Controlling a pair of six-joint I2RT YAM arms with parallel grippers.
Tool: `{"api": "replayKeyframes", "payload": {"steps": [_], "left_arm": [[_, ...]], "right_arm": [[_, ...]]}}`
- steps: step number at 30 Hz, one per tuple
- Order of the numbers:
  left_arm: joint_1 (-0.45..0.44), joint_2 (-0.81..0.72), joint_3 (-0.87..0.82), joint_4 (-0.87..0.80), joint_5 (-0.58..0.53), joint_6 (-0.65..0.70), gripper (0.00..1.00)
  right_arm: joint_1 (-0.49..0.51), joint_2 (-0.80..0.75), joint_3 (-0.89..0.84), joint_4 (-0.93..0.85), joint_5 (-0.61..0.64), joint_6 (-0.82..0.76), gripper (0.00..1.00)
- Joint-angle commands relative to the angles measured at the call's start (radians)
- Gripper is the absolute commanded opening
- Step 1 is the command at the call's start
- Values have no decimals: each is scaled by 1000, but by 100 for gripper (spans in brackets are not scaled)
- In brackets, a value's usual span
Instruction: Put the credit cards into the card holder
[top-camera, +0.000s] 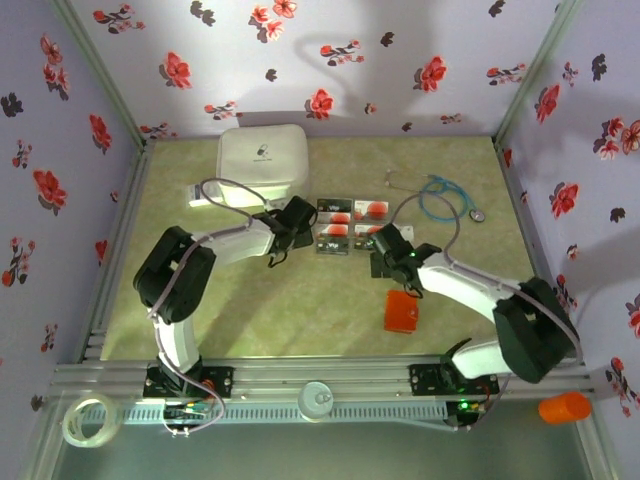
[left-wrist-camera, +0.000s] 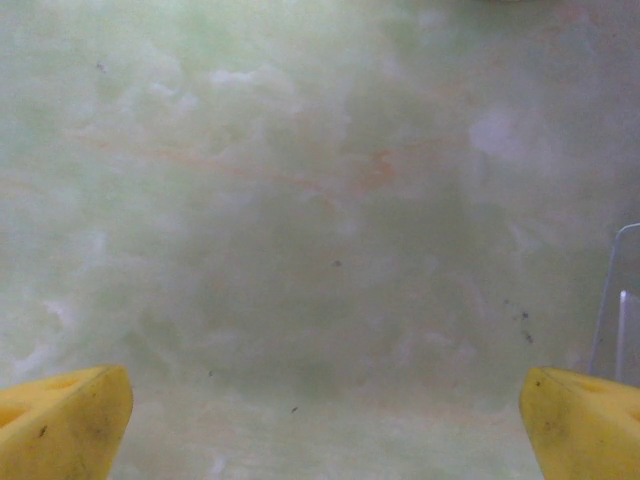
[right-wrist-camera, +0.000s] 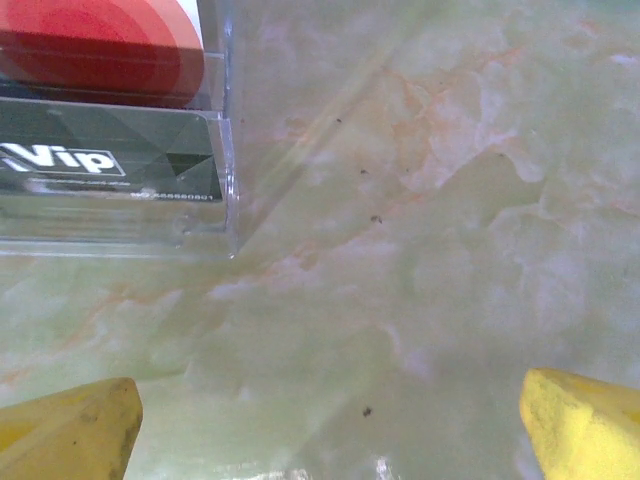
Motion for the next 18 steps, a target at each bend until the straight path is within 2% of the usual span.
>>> {"api": "replayKeyframes", "payload": {"steps": [1, 6, 11, 18], "left_arm": [[24, -80, -47, 7, -13, 24, 100], [63, -202, -141, 11, -15, 33, 100], [86, -365, -239, 17, -10, 35, 100], [87, -498, -311, 5, 44, 43, 100]], "right_arm": [[-3, -80, -44, -50, -62, 57, 97], [-4, -225, -92, -101, -160, 141, 95], [-6, -368, -158, -163, -246, 240, 88], [-11, -511, -236, -284, -308, 346, 72]]}}
